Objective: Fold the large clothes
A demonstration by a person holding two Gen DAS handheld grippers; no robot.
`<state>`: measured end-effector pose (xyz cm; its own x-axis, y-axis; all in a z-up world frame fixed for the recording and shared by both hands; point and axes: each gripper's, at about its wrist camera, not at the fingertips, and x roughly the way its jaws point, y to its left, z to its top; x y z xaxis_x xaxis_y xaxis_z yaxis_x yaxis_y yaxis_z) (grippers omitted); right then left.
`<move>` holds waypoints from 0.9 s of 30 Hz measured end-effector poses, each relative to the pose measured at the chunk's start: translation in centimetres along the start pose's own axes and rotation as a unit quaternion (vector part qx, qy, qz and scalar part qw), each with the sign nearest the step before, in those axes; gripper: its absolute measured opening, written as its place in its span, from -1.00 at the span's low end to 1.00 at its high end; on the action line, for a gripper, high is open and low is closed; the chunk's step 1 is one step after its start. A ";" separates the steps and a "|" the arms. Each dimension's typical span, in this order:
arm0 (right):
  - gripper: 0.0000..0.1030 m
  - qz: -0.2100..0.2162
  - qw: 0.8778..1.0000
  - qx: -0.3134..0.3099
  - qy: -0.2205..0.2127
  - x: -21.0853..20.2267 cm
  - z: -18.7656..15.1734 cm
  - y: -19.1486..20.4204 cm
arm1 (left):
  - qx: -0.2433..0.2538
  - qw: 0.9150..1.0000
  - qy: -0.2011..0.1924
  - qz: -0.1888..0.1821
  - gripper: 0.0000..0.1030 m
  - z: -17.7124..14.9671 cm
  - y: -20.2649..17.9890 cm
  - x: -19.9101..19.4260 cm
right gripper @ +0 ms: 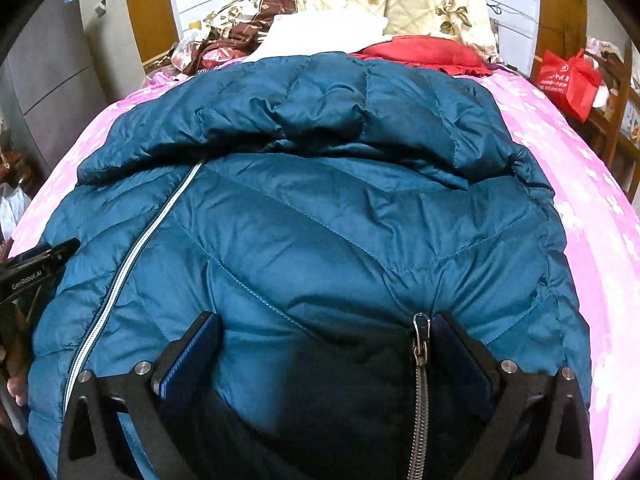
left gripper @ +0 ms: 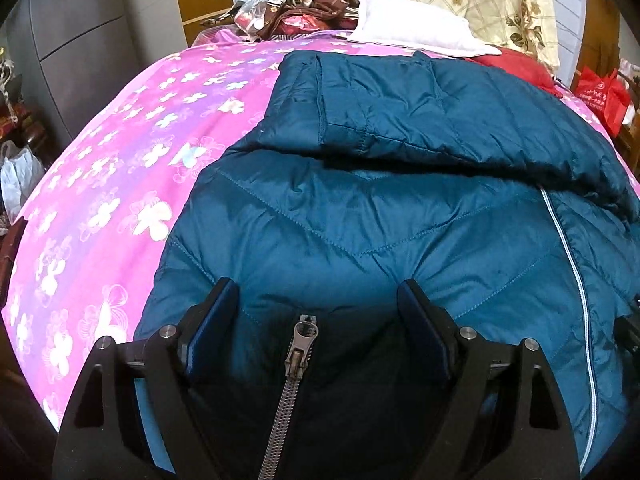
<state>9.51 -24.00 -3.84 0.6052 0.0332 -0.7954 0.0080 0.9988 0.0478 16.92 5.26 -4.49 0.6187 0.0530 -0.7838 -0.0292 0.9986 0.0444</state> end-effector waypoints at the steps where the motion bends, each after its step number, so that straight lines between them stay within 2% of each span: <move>1: 1.00 -0.001 1.000 0.000 0.000 0.0 0.0 0.0 | 0.000 1.000 0.000 0.000 0.62 0.0 0.0 0.0; 27: 1.00 -0.003 1.000 -0.001 0.000 0.2 0.1 0.2 | -0.010 1.000 0.005 -0.008 0.70 0.1 0.4 0.2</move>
<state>9.73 -23.82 -3.92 0.6046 0.0264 -0.7961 0.0113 0.9991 0.0417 17.08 5.69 -4.56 0.6118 0.0360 -0.7902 -0.0343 0.9992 0.0190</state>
